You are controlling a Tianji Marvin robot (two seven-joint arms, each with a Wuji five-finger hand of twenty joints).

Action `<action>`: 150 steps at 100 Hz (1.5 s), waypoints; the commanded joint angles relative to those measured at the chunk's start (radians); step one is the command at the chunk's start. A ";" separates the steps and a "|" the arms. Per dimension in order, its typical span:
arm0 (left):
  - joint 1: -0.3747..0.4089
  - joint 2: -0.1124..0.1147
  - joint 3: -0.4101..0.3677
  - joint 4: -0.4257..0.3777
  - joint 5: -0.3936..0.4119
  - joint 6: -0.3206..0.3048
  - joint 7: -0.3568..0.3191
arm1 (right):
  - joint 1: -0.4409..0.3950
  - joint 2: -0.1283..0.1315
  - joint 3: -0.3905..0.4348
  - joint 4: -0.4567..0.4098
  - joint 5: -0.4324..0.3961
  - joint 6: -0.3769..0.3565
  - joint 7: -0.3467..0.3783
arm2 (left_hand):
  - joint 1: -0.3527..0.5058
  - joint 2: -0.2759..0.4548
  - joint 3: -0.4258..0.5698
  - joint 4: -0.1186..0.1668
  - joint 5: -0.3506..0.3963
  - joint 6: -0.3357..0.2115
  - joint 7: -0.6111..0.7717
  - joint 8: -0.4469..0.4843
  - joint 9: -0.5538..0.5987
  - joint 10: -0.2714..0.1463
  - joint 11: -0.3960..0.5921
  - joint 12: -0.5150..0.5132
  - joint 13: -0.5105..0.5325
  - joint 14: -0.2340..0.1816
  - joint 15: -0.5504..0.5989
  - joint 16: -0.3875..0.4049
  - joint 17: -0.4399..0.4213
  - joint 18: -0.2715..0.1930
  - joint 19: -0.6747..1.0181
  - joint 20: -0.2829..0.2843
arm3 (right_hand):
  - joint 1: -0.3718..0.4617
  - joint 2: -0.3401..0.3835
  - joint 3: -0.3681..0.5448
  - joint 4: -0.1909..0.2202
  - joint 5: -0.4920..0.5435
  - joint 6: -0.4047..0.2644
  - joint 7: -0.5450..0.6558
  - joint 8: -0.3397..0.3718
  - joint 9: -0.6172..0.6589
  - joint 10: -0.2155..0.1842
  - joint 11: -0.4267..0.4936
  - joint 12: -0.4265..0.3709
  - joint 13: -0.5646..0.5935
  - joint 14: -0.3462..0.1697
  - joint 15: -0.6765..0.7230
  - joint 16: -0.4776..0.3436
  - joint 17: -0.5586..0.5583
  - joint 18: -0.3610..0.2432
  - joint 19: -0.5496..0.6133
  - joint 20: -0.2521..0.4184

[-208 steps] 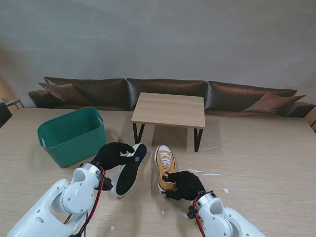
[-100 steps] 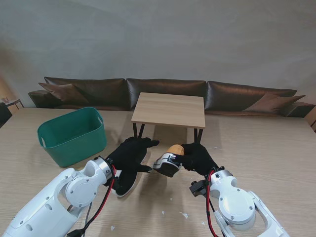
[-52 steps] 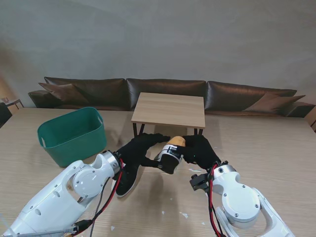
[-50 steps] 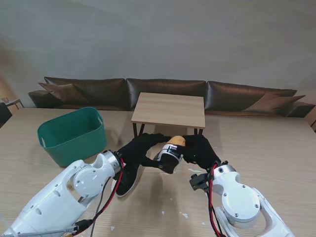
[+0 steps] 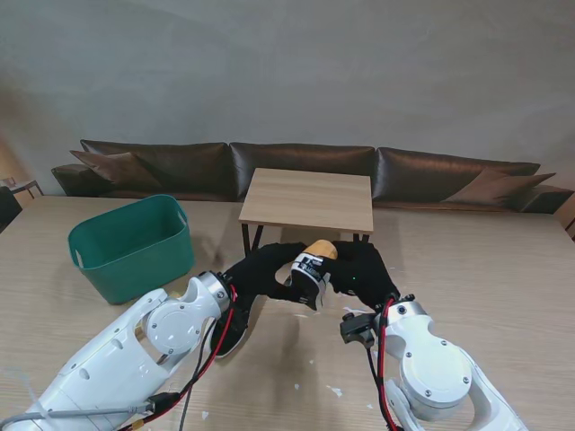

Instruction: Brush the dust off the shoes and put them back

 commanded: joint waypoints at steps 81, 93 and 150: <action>0.041 -0.016 -0.030 -0.070 -0.012 -0.031 0.002 | -0.017 0.006 0.012 -0.006 0.136 -0.012 0.143 | -0.007 0.037 0.019 -0.001 -0.118 -0.078 -0.087 -0.008 -0.107 -0.014 -0.027 0.000 -0.093 -0.041 -0.074 -0.017 -0.148 -0.016 -0.052 0.028 | 0.087 0.045 0.116 0.063 0.125 0.217 0.261 0.167 -0.004 -0.120 -0.047 0.015 -0.021 -0.104 -0.008 0.000 0.266 0.002 0.092 0.061; 0.035 -0.019 -0.020 -0.063 -0.077 -0.028 -0.019 | -0.008 0.008 0.006 0.004 0.143 -0.018 0.154 | -0.001 0.039 0.021 0.000 -0.093 -0.077 -0.071 -0.001 -0.089 -0.012 -0.017 0.004 -0.074 -0.030 -0.065 -0.012 -0.132 -0.007 -0.045 0.030 | 0.089 0.044 0.114 0.061 0.123 0.217 0.260 0.167 -0.008 -0.118 -0.048 0.016 -0.021 -0.095 -0.010 -0.001 0.253 -0.001 0.092 0.063; -0.035 -0.083 0.060 0.052 -0.299 -0.041 0.028 | 0.030 -0.024 -0.038 0.062 0.196 -0.037 0.059 | 0.398 0.081 -0.184 0.002 0.208 -0.014 0.630 0.604 0.310 -0.012 0.139 0.267 0.243 0.060 0.243 0.229 0.154 0.074 0.150 0.269 | 0.108 0.060 0.081 0.031 0.081 0.213 0.247 0.159 -0.063 -0.100 -0.049 0.021 -0.022 -0.069 -0.052 -0.024 0.195 -0.003 0.086 0.077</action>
